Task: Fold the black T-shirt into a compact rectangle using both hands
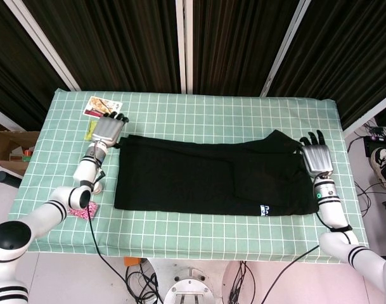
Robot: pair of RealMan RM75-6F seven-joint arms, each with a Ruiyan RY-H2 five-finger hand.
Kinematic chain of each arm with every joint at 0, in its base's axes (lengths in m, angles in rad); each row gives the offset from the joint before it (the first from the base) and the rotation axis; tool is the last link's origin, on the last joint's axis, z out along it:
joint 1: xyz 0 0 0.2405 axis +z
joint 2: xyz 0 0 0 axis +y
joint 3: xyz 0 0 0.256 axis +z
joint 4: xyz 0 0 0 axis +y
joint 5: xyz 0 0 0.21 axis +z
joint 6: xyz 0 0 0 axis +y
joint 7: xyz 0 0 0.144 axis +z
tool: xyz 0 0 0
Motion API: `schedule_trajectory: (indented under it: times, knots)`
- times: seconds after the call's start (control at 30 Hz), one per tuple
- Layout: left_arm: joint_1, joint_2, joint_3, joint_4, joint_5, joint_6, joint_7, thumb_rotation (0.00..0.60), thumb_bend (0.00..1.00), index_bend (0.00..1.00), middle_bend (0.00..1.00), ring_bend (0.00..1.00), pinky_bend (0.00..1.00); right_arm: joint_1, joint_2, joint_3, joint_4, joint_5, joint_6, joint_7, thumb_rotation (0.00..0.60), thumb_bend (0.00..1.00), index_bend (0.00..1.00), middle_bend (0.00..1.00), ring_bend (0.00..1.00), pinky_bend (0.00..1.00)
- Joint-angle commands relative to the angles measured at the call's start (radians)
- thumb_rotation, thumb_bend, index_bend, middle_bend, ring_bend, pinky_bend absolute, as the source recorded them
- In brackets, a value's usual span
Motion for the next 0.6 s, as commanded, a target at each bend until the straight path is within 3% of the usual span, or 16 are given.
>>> schedule_trajectory:
  times: [0.03,0.17,0.3,0.37,0.47,0.6]
  knots:
    - [0.074,0.096,-0.007,-0.167,0.064,0.145,-0.053,0.600,0.24,0.20,0.13,0.11,0.19,0.019,-0.020,0.005,0.023,0.022,-0.032,-0.038,0.600,0.54,0.52,0.23,0.05,0.00]
    - [0.144,0.179,-0.004,-0.332,0.102,0.227,-0.116,0.600,0.24,0.20,0.13,0.11,0.19,0.047,-0.045,0.025,0.046,0.070,-0.068,-0.117,0.600,0.36,0.25,0.17,0.01,0.00]
    - [0.210,0.249,0.036,-0.470,0.168,0.302,-0.135,0.600,0.24,0.20,0.13,0.11,0.19,0.072,-0.033,0.050,0.025,0.142,-0.120,-0.227,0.600,0.06,0.02,0.08,0.00,0.00]
    - [0.245,0.283,0.064,-0.541,0.204,0.339,-0.135,0.600,0.23,0.21,0.13,0.11,0.19,0.075,0.009,0.055,-0.031,0.170,-0.135,-0.277,0.600,0.00,0.00,0.03,0.00,0.00]
    - [0.301,0.324,0.103,-0.635,0.260,0.408,-0.134,0.600,0.23,0.24,0.13,0.11,0.19,0.057,0.104,0.052,-0.164,0.182,-0.124,-0.312,0.600,0.00,0.00,0.00,0.00,0.00]
    - [0.373,0.351,0.163,-0.715,0.343,0.500,-0.123,0.600,0.23,0.29,0.13,0.11,0.19,-0.005,0.268,0.031,-0.385,0.132,-0.072,-0.260,0.600,0.00,0.00,0.00,0.00,0.00]
